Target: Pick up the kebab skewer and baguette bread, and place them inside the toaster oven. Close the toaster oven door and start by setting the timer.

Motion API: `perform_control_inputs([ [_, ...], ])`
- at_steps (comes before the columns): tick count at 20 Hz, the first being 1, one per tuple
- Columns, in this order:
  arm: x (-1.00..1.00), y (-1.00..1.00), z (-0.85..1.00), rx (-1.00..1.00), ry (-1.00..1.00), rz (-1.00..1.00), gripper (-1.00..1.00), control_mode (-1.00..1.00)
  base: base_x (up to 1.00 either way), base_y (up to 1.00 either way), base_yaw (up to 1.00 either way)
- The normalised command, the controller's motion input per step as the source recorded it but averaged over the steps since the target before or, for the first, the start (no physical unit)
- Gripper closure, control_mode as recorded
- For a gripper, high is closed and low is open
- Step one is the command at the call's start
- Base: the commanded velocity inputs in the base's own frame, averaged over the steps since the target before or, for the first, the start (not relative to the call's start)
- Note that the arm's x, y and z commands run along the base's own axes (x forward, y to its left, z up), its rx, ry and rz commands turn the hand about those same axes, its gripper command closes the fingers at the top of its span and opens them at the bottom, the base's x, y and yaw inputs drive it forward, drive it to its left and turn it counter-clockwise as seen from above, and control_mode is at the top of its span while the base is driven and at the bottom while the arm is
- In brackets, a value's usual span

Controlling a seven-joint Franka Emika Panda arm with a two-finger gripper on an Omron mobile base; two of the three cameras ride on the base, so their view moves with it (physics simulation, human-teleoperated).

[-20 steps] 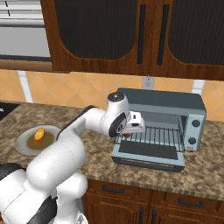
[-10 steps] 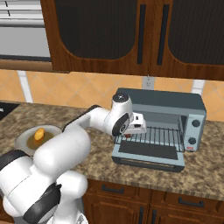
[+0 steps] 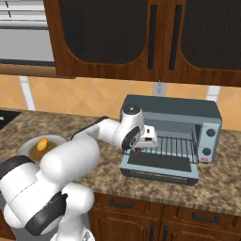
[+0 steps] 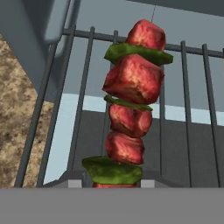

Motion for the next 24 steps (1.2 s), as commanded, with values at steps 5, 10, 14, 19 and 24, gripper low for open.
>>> perform_control_inputs([
  [5,0.00,0.00,-0.13,0.00,0.00,0.00,1.00,-1.00,0.00,0.00,0.00],
  [10,0.00,0.00,-0.14,0.00,0.00,0.00,-1.00,-1.00,0.00,0.00,0.00],
  [14,0.00,-0.02,-0.02,0.00,0.00,0.00,-1.00,-1.00,0.00,0.00,0.00],
  [19,0.00,-0.01,0.07,0.00,-0.02,0.00,-1.00,-1.00,0.00,0.00,0.00],
  [24,-0.66,0.07,0.88,0.02,-0.02,0.00,-1.00,-1.00,0.00,0.00,0.00],
])
